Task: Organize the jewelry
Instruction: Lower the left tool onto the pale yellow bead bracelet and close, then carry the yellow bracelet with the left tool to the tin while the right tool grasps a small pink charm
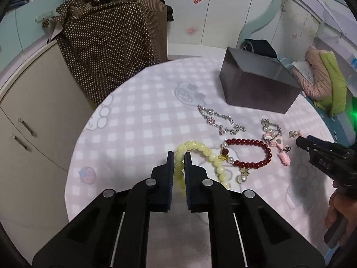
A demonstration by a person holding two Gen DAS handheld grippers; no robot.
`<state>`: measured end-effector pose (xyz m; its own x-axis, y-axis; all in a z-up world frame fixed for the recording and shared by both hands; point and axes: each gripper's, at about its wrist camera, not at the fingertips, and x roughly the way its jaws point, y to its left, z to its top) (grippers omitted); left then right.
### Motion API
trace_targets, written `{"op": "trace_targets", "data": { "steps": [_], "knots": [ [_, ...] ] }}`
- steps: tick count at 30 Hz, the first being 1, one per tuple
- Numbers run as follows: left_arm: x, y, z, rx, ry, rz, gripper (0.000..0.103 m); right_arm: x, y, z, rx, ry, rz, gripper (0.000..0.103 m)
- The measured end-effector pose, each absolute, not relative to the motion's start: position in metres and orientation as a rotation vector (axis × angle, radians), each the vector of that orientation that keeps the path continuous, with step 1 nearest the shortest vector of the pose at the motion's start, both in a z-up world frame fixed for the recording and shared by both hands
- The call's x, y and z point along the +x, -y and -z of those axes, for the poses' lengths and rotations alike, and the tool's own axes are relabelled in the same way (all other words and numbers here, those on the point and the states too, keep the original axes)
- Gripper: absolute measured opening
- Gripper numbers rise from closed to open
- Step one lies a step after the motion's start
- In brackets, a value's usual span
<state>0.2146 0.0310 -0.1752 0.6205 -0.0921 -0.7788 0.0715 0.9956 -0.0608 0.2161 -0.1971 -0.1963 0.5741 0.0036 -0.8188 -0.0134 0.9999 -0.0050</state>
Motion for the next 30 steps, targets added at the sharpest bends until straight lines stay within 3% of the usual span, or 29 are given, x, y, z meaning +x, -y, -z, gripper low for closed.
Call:
{"op": "trace_targets", "data": {
  "steps": [1, 14, 30],
  "knots": [
    [0.213, -0.031, 0.173, -0.024, -0.892, 0.097, 0.009, 0.216, 0.197, 0.196, -0.020, -0.960, -0.019, 0.015],
    [0.202, -0.028, 0.142, -0.029, -0.826, 0.144, 0.009, 0.195, 0.218, 0.167, 0.113, -0.912, -0.118, 0.014],
    [0.249, 0.007, 0.042, -0.029, -0.666, 0.306, 0.009, 0.227, 0.196, 0.071, 0.101, -0.744, -0.283, 0.014]
  ]
}}
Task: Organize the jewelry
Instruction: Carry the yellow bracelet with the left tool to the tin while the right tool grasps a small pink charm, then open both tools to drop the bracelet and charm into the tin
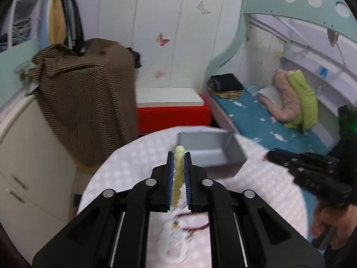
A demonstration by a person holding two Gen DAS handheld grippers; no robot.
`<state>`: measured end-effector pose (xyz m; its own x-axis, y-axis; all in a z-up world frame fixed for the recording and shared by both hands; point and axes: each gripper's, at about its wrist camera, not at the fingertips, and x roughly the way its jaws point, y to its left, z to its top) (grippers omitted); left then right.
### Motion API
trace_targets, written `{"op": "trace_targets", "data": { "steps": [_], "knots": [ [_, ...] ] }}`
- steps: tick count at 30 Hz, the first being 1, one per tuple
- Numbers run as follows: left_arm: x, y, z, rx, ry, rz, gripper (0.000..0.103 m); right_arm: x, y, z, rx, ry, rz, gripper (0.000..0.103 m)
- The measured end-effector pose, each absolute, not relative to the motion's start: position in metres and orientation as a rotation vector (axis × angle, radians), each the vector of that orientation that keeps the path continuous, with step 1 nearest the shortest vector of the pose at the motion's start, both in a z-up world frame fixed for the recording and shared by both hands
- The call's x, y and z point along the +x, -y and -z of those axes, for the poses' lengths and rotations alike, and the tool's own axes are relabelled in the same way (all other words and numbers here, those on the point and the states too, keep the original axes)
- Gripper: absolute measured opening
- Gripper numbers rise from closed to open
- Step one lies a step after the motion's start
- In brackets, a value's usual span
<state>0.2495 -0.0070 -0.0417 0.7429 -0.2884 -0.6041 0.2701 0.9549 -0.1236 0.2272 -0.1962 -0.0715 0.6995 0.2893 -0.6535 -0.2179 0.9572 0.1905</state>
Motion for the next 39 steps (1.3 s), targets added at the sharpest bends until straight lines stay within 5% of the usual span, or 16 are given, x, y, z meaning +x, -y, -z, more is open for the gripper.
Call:
{"op": "trace_targets", "data": {
  "steps": [23, 25, 28, 30, 31, 32, 33, 39],
  "knots": [
    [0.381, 0.074, 0.085, -0.008, -0.903, 0.383, 0.012, 0.324, 0.187, 0.099, 0.109, -0.933, -0.286, 0.016],
    [0.379, 0.073, 0.085, 0.005, -0.894, 0.369, 0.045, 0.325, 0.188, 0.104, 0.110, -0.945, -0.282, 0.018],
    [0.373, 0.068, 0.081, 0.015, -0.866, 0.350, 0.056, 0.325, 0.190, 0.108, 0.123, -0.950, -0.271, 0.026],
    [0.368, 0.064, 0.077, 0.018, -0.848, 0.339, 0.070, 0.324, 0.193, 0.107, 0.136, -0.946, -0.267, 0.039],
    [0.364, 0.064, 0.073, 0.022, -0.832, 0.325, 0.083, 0.324, 0.193, 0.107, 0.141, -0.942, -0.265, 0.063],
    [0.359, 0.061, 0.068, 0.031, -0.803, 0.302, 0.088, 0.322, 0.194, 0.105, 0.144, -0.931, -0.257, 0.086],
    [0.354, 0.058, 0.064, 0.036, -0.777, 0.289, 0.092, 0.318, 0.195, 0.101, 0.142, -0.906, -0.240, 0.093],
    [0.314, 0.041, 0.041, 0.040, -0.658, 0.205, 0.098, 0.299, 0.204, 0.088, 0.149, -0.835, -0.145, 0.095]
  ]
}}
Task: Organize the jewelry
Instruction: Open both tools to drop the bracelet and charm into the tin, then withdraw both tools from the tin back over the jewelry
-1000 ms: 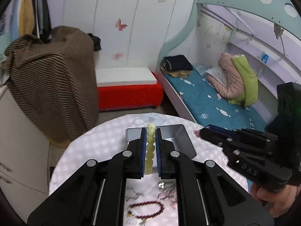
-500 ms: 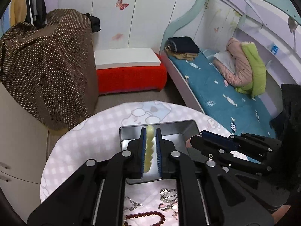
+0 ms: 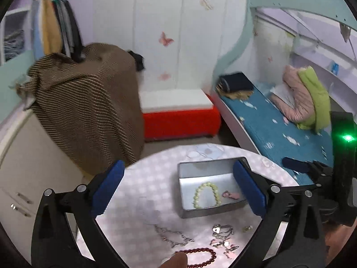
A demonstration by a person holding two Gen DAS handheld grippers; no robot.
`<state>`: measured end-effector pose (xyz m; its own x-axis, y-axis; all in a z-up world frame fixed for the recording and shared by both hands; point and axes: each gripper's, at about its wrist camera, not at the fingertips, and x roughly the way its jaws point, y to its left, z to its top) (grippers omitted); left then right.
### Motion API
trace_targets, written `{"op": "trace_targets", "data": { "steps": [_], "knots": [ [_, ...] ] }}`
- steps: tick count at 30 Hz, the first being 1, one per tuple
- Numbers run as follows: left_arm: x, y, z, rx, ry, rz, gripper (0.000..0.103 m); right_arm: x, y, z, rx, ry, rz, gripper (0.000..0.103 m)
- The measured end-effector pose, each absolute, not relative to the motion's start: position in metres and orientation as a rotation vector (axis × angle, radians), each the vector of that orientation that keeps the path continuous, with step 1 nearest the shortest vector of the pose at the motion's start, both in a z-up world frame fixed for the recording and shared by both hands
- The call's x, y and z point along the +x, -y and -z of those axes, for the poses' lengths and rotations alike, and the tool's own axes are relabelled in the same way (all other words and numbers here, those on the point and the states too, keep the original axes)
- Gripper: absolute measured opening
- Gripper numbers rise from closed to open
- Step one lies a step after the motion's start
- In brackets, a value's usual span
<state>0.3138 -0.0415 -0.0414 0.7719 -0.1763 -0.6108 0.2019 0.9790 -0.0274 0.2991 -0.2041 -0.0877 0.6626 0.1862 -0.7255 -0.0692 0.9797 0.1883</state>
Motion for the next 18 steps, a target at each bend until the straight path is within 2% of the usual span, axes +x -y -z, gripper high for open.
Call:
{"op": "trace_targets", "data": {
  "steps": [10, 18],
  "knots": [
    [0.241, 0.015, 0.006, 0.020, -0.509, 0.080, 0.098, 0.237, 0.207, 0.043, 0.129, -0.654, -0.086, 0.095],
    [0.197, 0.001, -0.008, 0.007, -0.461, 0.017, 0.098, 0.190, 0.201, 0.011, 0.127, -0.529, -0.079, 0.095]
  ]
}}
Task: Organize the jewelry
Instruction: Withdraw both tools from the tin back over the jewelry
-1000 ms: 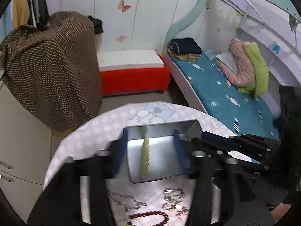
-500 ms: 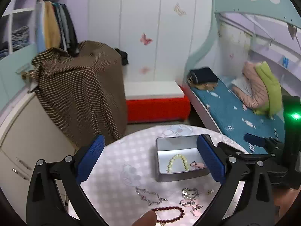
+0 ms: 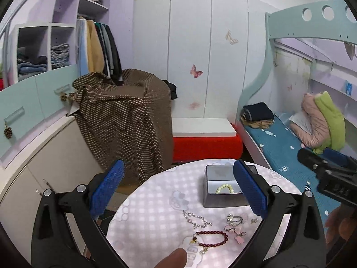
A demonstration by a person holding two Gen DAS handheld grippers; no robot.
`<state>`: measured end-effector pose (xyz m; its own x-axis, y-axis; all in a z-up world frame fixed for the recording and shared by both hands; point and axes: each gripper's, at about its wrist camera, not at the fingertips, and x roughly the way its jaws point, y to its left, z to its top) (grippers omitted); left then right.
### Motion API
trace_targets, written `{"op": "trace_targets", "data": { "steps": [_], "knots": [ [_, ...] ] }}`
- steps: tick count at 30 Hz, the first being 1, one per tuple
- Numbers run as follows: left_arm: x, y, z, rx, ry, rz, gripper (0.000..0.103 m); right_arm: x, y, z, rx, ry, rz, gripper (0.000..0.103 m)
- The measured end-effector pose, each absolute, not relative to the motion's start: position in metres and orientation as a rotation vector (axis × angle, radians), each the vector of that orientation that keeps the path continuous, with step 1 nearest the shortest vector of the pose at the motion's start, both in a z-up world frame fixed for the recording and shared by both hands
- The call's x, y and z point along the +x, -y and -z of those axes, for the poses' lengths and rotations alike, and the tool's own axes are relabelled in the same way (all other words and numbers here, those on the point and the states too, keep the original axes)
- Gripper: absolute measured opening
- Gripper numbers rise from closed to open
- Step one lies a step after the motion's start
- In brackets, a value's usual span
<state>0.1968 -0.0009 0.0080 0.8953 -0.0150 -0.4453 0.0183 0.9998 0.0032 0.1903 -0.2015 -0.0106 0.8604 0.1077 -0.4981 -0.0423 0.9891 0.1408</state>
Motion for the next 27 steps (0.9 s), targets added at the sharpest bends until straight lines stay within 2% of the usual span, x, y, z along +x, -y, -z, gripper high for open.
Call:
{"op": "trace_targets", "data": {
  "steps": [9, 27],
  "knots": [
    [0.168, -0.010, -0.004, -0.028, -0.481, 0.018, 0.098, 0.156, 0.191, 0.006, 0.114, -0.491, -0.078, 0.095],
    [0.143, -0.014, 0.035, -0.020, -0.543, 0.020, 0.098, 0.135, 0.203, 0.025, 0.110, -0.530, -0.053, 0.095]
  ]
}}
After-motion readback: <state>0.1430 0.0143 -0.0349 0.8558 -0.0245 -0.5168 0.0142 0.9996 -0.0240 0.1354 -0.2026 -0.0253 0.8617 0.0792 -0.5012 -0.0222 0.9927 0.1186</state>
